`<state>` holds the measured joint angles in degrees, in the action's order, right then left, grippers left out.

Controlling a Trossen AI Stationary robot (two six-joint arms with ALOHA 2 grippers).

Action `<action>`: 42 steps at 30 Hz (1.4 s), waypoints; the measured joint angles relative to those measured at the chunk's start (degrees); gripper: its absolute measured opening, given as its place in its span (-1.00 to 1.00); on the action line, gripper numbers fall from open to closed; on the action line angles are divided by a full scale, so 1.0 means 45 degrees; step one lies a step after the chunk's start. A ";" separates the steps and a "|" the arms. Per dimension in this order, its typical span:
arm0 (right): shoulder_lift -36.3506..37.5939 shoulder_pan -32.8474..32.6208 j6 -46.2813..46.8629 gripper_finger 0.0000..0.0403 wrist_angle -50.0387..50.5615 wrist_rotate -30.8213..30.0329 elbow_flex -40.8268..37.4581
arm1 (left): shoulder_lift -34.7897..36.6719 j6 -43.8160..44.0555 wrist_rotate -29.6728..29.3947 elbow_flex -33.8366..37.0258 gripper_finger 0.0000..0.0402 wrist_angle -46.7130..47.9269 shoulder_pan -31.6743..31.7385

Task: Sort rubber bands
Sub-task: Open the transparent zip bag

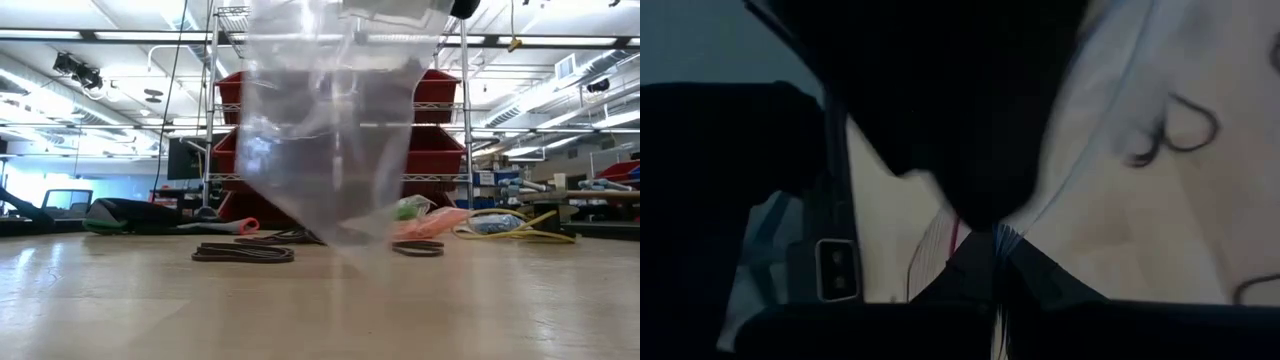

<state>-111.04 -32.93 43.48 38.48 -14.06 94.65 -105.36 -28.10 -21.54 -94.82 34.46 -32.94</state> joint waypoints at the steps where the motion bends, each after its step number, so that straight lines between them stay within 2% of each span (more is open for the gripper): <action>1: 0.0038 -0.0013 0.0005 -1.00 0.0026 -0.0064 0.0000 | 0.0091 -0.0014 -0.0026 -0.0142 -0.46 0.0158 -0.0027; 7: 0.0671 -0.0159 -0.0260 -1.00 -0.0008 -0.0640 -0.0015 | 0.0333 -0.0049 -0.0444 -0.1201 -0.49 0.1534 -0.0122; 15: 0.1615 -0.0160 -0.1601 -1.00 -0.0807 -0.1426 -0.0026 | 0.0339 -0.0044 -0.0948 -0.2235 -0.49 0.3468 -0.0133; 30: 0.1728 0.0024 -0.2055 -1.00 -0.0946 -0.1357 -0.0044 | 0.0339 0.0049 -0.0914 -0.2393 -0.49 0.4447 -0.0123; 37: 0.1715 0.0024 -0.2074 -1.00 -0.0942 -0.1466 -0.0044 | 0.0348 0.0921 -0.0013 -0.2426 -0.49 0.4404 -0.0030; 42: 0.1710 0.0029 -0.2078 -1.00 -0.0952 -0.1516 -0.0049 | 0.0348 0.0962 -0.0009 -0.2426 -0.49 0.4279 -0.0007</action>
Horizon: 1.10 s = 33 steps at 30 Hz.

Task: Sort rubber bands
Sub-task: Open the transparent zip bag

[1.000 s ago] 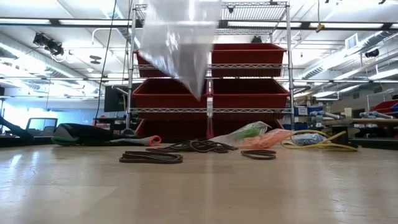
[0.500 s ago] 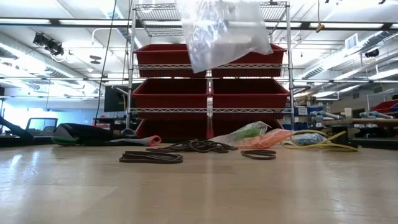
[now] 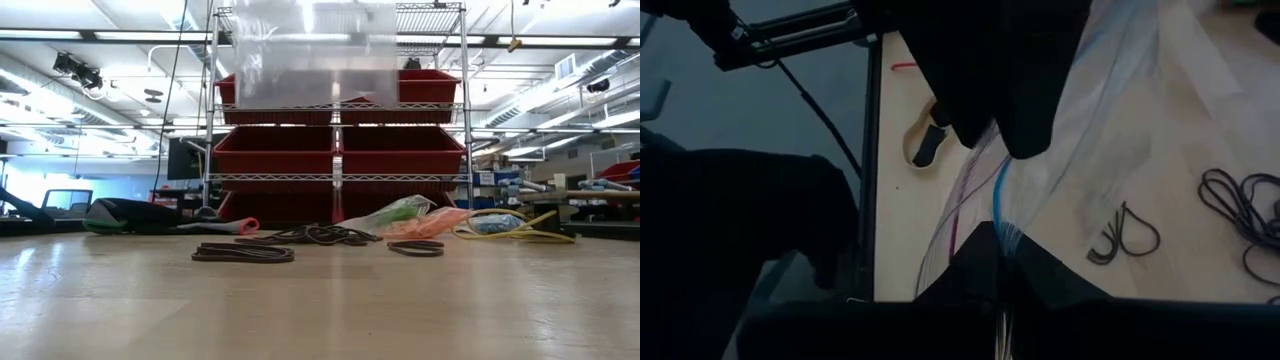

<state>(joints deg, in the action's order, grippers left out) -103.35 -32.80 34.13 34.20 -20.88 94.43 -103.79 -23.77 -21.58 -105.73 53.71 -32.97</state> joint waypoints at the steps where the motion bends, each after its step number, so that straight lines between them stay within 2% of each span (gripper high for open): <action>1: 0.0000 0.0000 -0.0030 -1.00 0.0000 -0.0071 0.0000 | 0.0000 0.0017 0.0005 0.0000 -0.49 0.0003 -0.0003; 19: -0.0034 0.0515 -0.0617 -1.00 -0.0770 -0.0142 -0.0029 | -0.0320 0.0495 0.0382 0.0000 -0.49 0.0401 0.0151; 33: -0.0024 0.0481 0.0124 -1.00 -0.0623 -0.0468 -0.0005 | -0.0457 0.0254 -0.1413 0.0005 -0.49 0.1166 0.0110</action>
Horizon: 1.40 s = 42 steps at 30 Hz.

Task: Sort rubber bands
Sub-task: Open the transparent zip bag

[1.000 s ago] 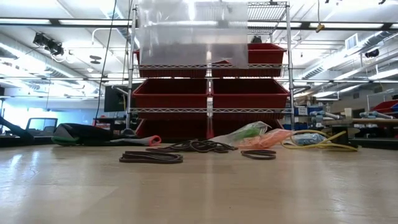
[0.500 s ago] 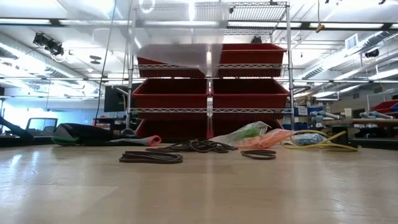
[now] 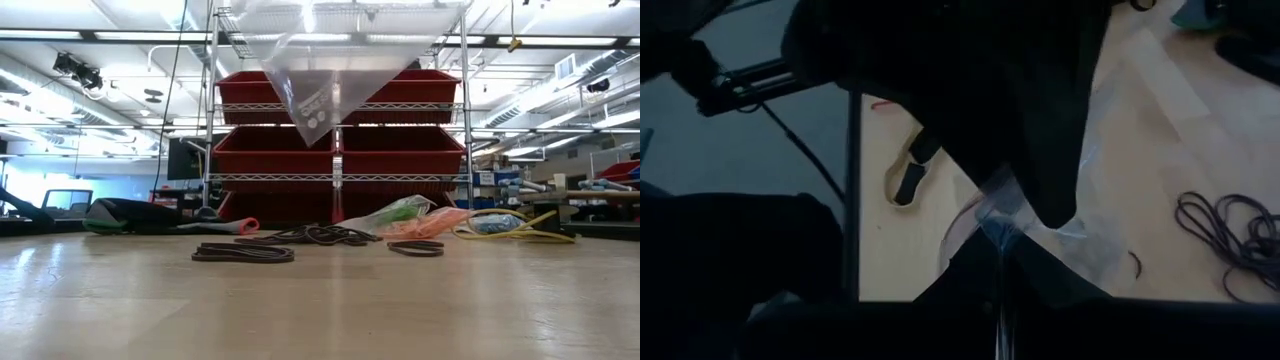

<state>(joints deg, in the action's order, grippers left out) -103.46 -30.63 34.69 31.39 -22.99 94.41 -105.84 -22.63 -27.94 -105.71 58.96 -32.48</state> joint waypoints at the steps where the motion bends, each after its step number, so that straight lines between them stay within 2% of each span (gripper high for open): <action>1: 0.0000 0.0000 0.0050 -1.00 0.0020 -0.0065 0.0000 | 0.0000 -0.0108 -0.0270 0.0001 -0.49 -0.0005 -0.0039; 3: 0.0000 0.0004 0.0143 -1.00 -0.0018 -0.0091 0.0000 | 0.0000 -0.0284 -0.0792 0.0010 -0.49 -0.0005 -0.0136; 7: 0.0000 0.0010 0.0180 -1.00 0.0028 -0.0091 0.0000 | 0.0000 -0.0389 -0.1005 0.0010 -0.49 -0.0059 -0.0269; 11: 0.0000 0.0015 0.0254 -1.00 0.0040 -0.0091 0.0000 | 0.0000 -0.0902 -0.2295 0.0011 -0.49 -0.0174 -0.0505; 19: 0.0000 0.0054 0.0257 -1.00 0.0119 -0.0086 0.0000 | 0.0000 -0.1026 -0.1922 0.0015 -0.49 -0.1091 -0.0640; 23: 0.0015 0.0057 0.0258 -1.00 0.0132 -0.0147 0.0000 | 0.0000 -0.1408 -0.2974 0.0015 -0.49 -0.1192 -0.0663; 25: 0.0015 0.0058 0.0259 -1.00 0.0167 -0.0145 0.0000 | 0.0000 -0.1262 -0.3103 0.0015 -0.49 -0.1151 -0.0640; 31: 0.0015 0.0066 0.0283 -1.00 0.0375 -0.0112 0.0000 | 0.0008 -0.0906 -0.2948 -0.0055 -0.49 -0.0661 -0.0850; 36: 0.0015 0.0068 0.0278 -1.00 0.0380 -0.0096 0.0000 | 0.0034 0.0698 -0.1082 -0.0546 -0.49 0.0448 -0.0739; 42: 0.0015 0.0088 0.0276 -1.00 0.0390 -0.0082 0.0000 | 0.0034 0.1134 -0.0269 -0.1042 -0.49 0.0351 -0.0615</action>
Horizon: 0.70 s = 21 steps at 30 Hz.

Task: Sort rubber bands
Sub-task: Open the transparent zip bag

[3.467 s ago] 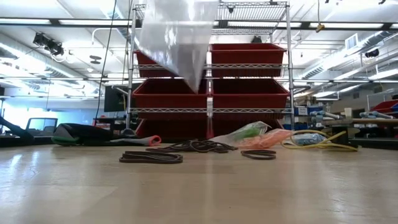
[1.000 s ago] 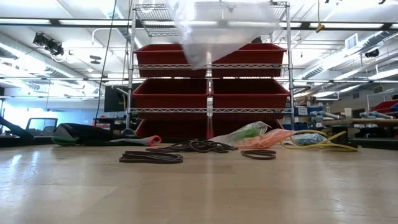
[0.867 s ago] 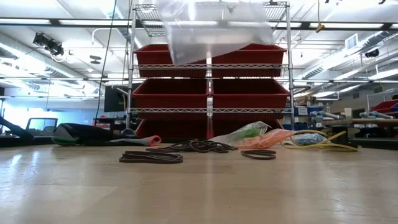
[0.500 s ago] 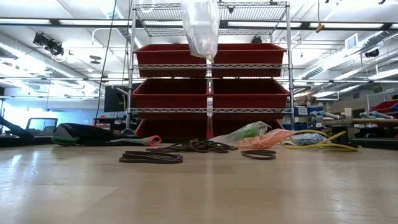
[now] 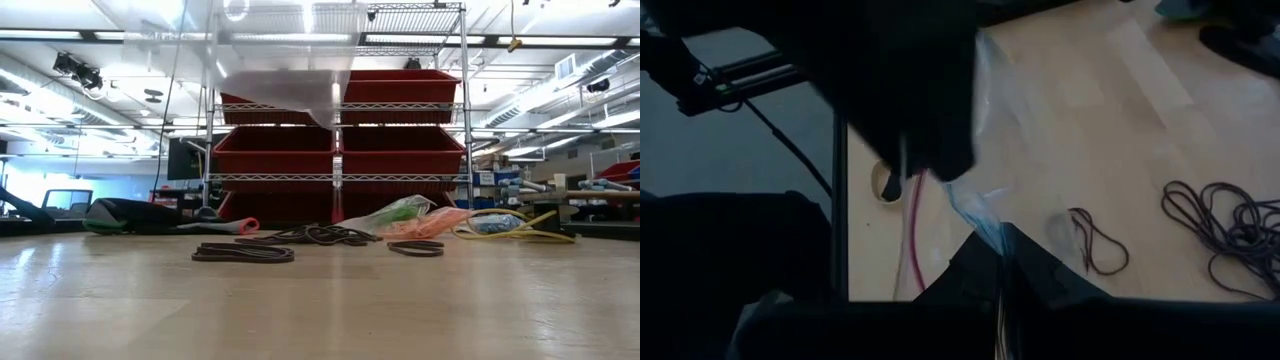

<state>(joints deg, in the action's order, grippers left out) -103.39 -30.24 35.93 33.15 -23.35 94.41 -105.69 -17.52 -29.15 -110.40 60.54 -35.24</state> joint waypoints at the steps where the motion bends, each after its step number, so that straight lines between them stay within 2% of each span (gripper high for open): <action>1: 0.0000 0.0000 -0.0002 -1.00 0.0009 0.0000 0.0000 | 0.0000 0.0001 0.0096 -0.0043 -0.49 0.0013 -0.0004; 13: 0.0000 0.0010 -0.0002 -1.00 0.0228 0.0000 0.0000 | -0.0005 -0.0110 -0.0176 -0.0085 -0.49 -0.0347 -0.0040; 18: 0.0000 0.0010 -0.0002 -1.00 0.0228 0.0003 0.0000 | -0.0005 -0.0868 -0.0990 -0.0098 -0.49 -0.0637 -0.0204; 21: 0.0000 0.0010 -0.0004 -1.00 0.0228 0.0003 0.0000 | -0.0005 -0.0570 -0.0198 -0.0157 -0.49 -0.0645 -0.0219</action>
<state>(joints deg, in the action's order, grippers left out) -103.39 -30.20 35.91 34.17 -23.34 94.41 -105.71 -20.09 -30.05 -111.11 57.63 -36.23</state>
